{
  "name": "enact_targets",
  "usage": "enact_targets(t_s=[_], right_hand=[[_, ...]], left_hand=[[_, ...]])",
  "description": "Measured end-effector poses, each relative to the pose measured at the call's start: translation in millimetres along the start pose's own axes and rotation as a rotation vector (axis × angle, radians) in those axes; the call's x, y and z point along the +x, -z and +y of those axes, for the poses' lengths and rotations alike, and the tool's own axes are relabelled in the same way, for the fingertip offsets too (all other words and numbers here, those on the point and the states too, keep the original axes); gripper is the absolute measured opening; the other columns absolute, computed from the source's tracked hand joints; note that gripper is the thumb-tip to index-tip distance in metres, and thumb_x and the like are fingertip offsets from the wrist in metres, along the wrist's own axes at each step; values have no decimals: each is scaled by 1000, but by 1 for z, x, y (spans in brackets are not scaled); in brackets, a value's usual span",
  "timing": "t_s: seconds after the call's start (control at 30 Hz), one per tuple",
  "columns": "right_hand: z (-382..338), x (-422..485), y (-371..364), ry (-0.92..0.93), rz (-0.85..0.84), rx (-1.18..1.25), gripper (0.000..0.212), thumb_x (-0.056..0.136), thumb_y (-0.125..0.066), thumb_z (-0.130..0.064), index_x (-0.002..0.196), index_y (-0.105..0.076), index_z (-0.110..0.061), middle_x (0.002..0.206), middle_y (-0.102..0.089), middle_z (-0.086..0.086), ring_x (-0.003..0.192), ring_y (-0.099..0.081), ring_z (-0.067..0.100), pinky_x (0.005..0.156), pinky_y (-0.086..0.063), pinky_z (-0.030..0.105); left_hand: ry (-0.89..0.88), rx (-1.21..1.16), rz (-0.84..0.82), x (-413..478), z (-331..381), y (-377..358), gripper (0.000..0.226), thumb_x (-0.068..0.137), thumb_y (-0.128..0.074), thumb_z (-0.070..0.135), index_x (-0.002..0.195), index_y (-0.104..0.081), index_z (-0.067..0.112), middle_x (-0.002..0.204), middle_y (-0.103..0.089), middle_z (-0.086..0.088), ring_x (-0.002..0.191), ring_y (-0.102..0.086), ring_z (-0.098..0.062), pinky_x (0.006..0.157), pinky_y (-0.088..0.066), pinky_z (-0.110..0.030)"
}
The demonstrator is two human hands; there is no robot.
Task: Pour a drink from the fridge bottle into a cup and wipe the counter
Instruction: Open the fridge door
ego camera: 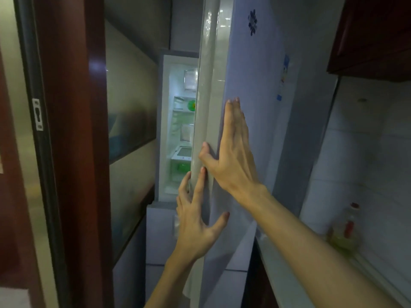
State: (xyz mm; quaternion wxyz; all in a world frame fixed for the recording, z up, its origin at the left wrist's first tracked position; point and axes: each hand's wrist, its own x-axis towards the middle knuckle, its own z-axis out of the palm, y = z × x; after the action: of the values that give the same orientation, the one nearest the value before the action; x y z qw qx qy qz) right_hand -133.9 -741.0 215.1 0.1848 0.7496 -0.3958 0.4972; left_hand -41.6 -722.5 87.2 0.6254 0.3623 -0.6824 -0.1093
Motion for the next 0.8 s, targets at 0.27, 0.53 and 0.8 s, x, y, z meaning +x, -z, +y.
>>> enact_targets(t_s=[0.27,0.53,0.8], right_hand=[[24,-37,82,-13,106,-148,90,90,-57,-13,156,4,-9,165,2,15,146,-29,25,105,-43,20],[48,-62,141,-181,190,-516,92,91,-60,-35,158,0,-17,163,12,22,140,-28,38,84,-58,45],[98,-79,186,-376,144,-760,96,89,-63,-43,159,-1,-19,164,14,15,148,5,45,113,-9,53]], left_hand=[[-172,-131,-148,-34,39,-33,84,83,-62,47,155,-19,38,161,-10,2,150,-18,-22,116,-30,-54],[-323,-318,-397,-41,65,-80,84,84,-64,37,155,-20,28,162,-18,2,150,-19,-20,121,-22,-35],[-337,-176,-485,-43,70,-144,89,83,-54,47,156,-4,39,166,8,6,153,5,-24,122,-10,-48]])
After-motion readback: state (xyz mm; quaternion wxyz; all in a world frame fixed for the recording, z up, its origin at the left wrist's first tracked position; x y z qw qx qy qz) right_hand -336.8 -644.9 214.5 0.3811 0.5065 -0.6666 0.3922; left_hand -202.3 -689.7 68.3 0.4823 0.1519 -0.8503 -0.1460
